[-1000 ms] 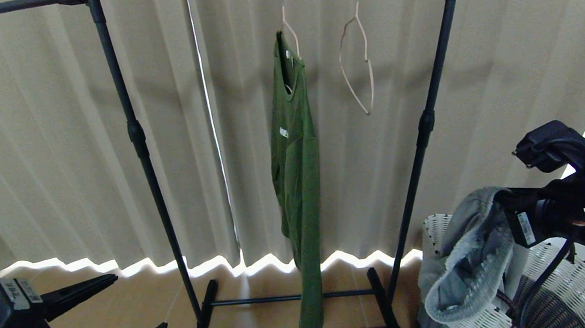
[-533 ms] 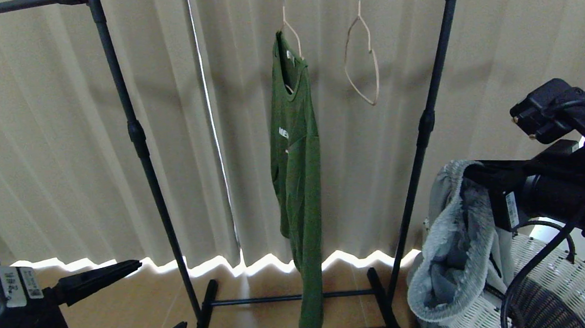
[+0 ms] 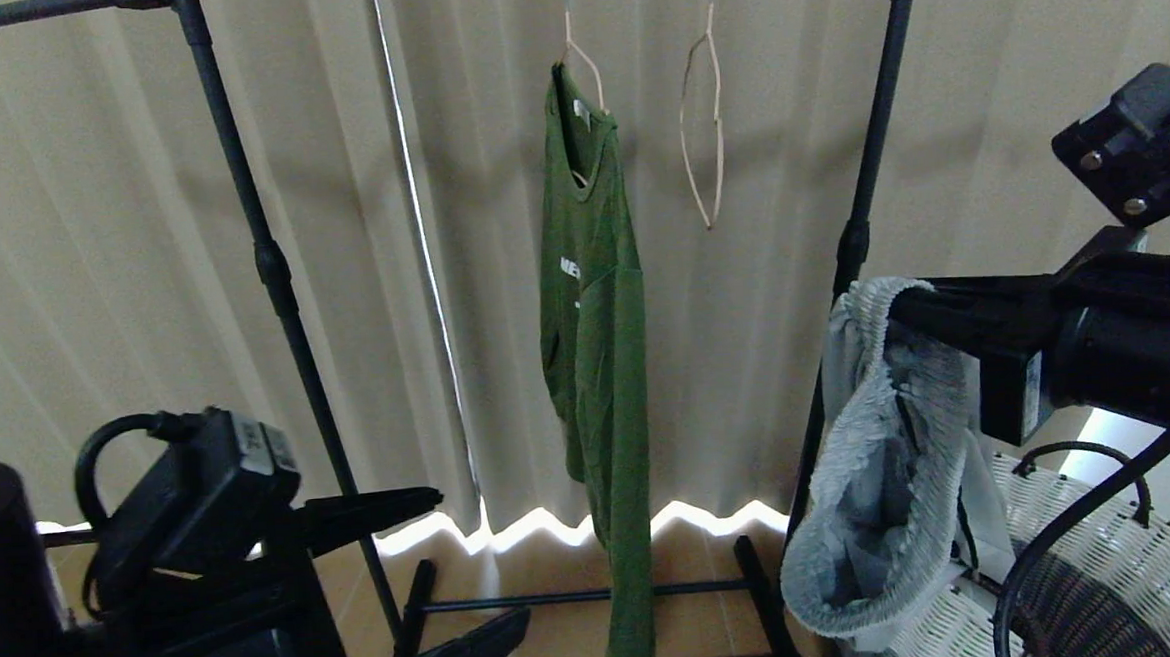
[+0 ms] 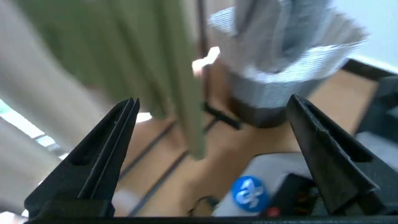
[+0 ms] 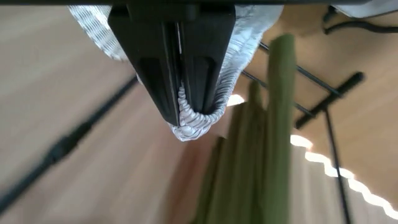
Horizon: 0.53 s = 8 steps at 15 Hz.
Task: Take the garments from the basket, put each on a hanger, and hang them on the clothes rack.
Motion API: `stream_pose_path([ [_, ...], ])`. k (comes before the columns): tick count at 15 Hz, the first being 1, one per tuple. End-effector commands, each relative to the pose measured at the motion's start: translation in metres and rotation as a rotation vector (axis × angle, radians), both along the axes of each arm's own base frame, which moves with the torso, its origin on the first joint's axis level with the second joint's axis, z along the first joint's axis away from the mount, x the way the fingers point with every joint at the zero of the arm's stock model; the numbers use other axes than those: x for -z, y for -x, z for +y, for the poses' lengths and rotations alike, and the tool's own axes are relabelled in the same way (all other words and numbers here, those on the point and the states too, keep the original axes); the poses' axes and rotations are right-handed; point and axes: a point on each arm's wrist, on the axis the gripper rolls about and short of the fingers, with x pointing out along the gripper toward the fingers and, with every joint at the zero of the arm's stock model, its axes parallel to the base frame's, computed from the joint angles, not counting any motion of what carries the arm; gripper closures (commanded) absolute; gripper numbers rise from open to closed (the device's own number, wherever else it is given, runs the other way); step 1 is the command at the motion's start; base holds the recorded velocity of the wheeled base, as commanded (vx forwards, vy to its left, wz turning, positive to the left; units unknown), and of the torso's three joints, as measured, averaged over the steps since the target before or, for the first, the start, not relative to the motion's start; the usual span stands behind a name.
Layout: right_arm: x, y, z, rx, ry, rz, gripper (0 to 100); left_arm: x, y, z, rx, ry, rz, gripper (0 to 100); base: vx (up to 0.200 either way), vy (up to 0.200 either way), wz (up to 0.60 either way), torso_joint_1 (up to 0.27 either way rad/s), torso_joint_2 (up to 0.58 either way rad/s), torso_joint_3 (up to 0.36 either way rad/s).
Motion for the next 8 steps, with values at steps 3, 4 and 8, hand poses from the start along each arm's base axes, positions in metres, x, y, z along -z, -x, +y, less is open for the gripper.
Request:
stream_pose_path([
  [3, -0.014, 0.009, 0.011, -0.091, -0.038, -0.031, 100, 0.012, -0.012, -0.054, 0.085, -0.022, 0.132, 0, 0.0, 0.0, 0.0, 0.0, 0.0, 0.0],
  [4, -0.016, 0.012, 0.015, -0.133, -0.051, -0.034, 100, 0.016, -0.012, -0.075, 0.087, -0.006, 0.197, 0, 0.0, 0.0, 0.0, 0.0, 0.0, 0.0],
  [8, -0.024, 0.017, 0.021, -0.261, -0.132, -0.077, 100, 0.038, -0.023, -0.123, -0.011, 0.06, 0.272, 0, 0.0, 0.0, 0.0, 0.0, 0.0, 0.0],
])
